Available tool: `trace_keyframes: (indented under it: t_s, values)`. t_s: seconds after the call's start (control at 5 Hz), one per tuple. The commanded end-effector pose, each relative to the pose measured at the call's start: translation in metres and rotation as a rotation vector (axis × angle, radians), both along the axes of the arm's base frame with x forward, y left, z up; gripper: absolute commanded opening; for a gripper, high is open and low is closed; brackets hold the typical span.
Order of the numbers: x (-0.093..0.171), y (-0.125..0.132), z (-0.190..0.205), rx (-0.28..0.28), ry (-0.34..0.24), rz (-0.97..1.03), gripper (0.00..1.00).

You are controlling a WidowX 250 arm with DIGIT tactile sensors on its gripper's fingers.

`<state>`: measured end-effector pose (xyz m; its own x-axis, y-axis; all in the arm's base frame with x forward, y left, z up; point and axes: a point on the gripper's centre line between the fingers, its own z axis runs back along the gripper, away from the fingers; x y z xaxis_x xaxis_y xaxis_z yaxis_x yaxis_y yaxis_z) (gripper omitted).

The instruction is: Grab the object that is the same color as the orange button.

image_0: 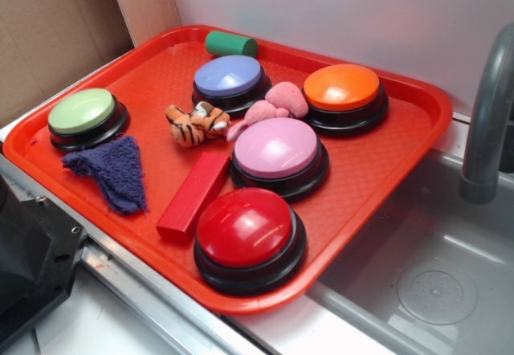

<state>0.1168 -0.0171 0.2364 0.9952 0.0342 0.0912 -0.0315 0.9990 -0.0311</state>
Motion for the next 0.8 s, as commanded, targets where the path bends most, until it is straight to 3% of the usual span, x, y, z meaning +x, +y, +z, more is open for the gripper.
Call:
trace_keyframes:
  t_s: [0.0, 0.2, 0.4, 0.6]
  values:
    - [0.0, 0.0, 0.0, 0.0, 0.0, 0.0, 1.0]
    - [0.015, 0.003, -0.008, -0.024, -0.011, 0.097, 1.0]
    - [0.037, 0.005, -0.027, 0.017, -0.047, 0.227, 1.0]
    - [0.056, 0.011, -0.055, -0.041, -0.019, 0.332, 1.0]
